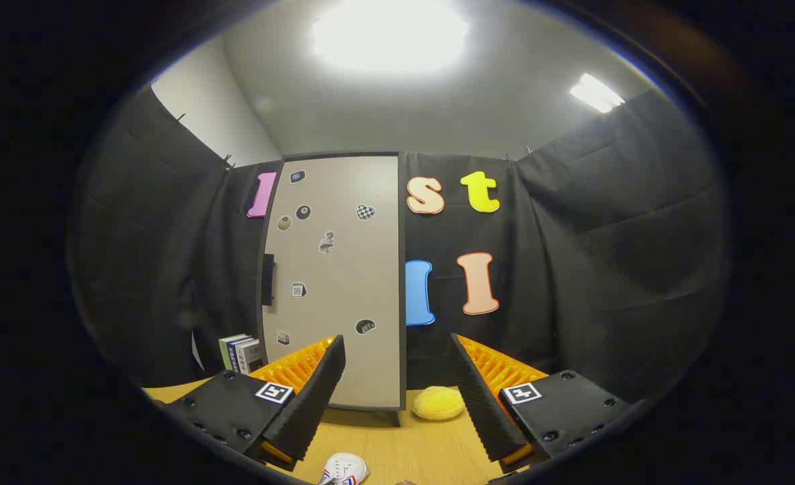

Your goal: Open the shoe cabinet door, grab the shoes and put them into the shoe cabinet, then close the shoe cabinet door.

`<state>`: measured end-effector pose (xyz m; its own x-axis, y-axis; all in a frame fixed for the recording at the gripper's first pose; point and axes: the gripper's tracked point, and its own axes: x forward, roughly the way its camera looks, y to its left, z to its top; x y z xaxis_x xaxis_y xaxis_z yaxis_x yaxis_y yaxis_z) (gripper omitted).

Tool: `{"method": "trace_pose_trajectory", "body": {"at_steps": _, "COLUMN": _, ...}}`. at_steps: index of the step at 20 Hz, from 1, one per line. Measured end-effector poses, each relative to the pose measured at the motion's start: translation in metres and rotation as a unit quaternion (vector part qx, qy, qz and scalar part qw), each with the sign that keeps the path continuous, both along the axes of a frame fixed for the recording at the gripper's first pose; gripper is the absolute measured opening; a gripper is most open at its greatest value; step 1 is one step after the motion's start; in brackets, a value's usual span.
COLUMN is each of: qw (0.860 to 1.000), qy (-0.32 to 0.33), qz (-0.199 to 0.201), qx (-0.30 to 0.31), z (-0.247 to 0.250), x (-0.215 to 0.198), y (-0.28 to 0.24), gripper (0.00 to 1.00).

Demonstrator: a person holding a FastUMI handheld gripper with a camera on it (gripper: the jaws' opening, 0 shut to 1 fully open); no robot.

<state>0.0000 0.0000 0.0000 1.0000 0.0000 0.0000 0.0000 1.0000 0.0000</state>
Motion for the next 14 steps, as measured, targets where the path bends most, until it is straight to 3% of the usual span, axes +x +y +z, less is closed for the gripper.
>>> {"method": "trace_pose_trajectory", "body": {"at_steps": 14, "qw": 1.0, "qy": 0.001, "qz": -0.01, "qx": -0.004, "z": -0.0012, "x": -0.0036, "y": 0.0009, "gripper": 0.97}}
